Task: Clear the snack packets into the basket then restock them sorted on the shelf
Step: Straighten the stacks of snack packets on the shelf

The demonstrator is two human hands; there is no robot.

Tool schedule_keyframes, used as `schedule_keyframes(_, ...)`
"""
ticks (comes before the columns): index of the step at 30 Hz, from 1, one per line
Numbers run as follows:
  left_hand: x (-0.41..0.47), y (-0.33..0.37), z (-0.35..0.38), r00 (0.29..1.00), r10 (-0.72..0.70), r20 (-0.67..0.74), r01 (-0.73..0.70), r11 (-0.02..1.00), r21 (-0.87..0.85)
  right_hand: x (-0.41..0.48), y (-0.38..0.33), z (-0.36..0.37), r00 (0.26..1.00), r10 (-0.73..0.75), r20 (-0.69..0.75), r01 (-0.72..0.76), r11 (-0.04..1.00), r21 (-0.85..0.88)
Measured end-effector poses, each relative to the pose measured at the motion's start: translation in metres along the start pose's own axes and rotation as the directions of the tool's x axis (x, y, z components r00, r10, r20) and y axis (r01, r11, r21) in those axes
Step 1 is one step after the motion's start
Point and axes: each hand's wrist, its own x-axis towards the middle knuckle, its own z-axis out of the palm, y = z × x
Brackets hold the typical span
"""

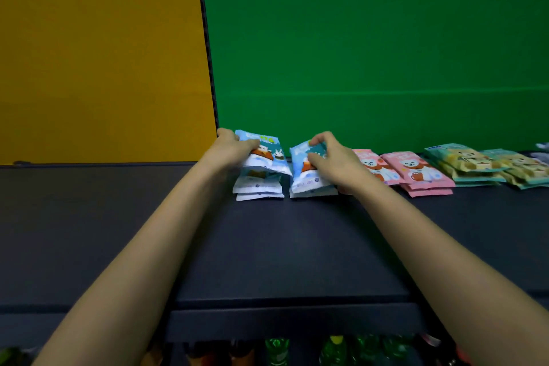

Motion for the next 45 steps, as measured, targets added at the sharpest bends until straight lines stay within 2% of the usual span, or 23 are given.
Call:
schedule_keyframes(3,-0.037,0.000,-0.013,0.996,0.047,0.082,-0.045,0.998,-0.033,-0.038,0.013,-0.012,0.999,-0.020,0.034,0.012,0.977,0.214)
schedule_keyframes(6,-0.077,-0.021,-0.020,0.979,0.061,0.193,-0.064,0.998,0.007,-0.077,0.022,-0.014,0.997,-0.034,0.074,0.011,0.958,0.285)
schedule_keyframes(9,-0.106,-0.039,-0.018,0.963,0.058,0.264,-0.097,0.986,0.136,-0.101,0.024,-0.008,0.994,-0.011,0.106,-0.008,0.984,0.175)
schedule_keyframes(12,-0.114,-0.043,-0.017,0.965,0.048,0.258,-0.126,0.947,0.294,-0.112,0.021,-0.001,0.995,0.012,0.100,-0.006,0.998,-0.062)
schedule_keyframes(15,-0.112,-0.042,-0.015,0.973,0.065,0.222,-0.182,0.807,0.562,-0.116,0.020,0.004,0.999,-0.010,0.048,0.023,0.961,-0.277)
schedule_keyframes(17,-0.114,-0.043,-0.012,0.975,0.108,0.192,-0.211,0.716,0.666,-0.117,0.024,0.008,1.000,-0.031,-0.003,0.028,0.946,-0.324)
schedule_keyframes(19,-0.118,-0.045,-0.010,0.970,0.168,0.173,-0.241,0.660,0.712,-0.117,0.028,0.012,0.998,-0.070,-0.009,0.064,0.954,-0.293)
schedule_keyframes(23,-0.121,-0.044,-0.006,0.958,0.245,0.147,-0.272,0.627,0.730,-0.112,0.027,0.017,0.991,-0.106,0.083,0.121,0.971,-0.206)
schedule_keyframes(28,-0.118,-0.045,-0.005,0.956,0.257,0.142,-0.273,0.603,0.749,-0.106,0.023,0.022,0.994,-0.084,0.064,0.097,0.966,-0.242)
schedule_keyframes(32,-0.117,-0.038,-0.008,0.938,0.327,0.118,-0.285,0.529,0.800,-0.107,0.026,0.014,0.994,-0.091,0.060,0.103,0.967,-0.233)
schedule_keyframes(37,-0.113,-0.004,-0.002,0.856,0.510,0.080,-0.401,0.557,0.727,-0.096,0.052,-0.039,0.989,-0.134,-0.064,0.112,0.957,-0.269)
schedule_keyframes(40,-0.107,0.025,0.024,0.776,0.627,0.074,-0.483,0.514,0.708,-0.069,0.087,-0.076,0.984,-0.116,-0.138,0.076,0.960,-0.269)
schedule_keyframes(41,-0.104,0.035,0.036,0.768,0.636,0.074,-0.496,0.518,0.697,-0.058,0.100,-0.087,0.985,-0.089,-0.148,0.047,0.962,-0.271)
schedule_keyframes(45,-0.081,0.071,0.093,0.830,0.549,0.095,-0.474,0.607,0.638,-0.020,0.142,-0.115,0.991,0.004,-0.133,-0.049,0.941,-0.334)
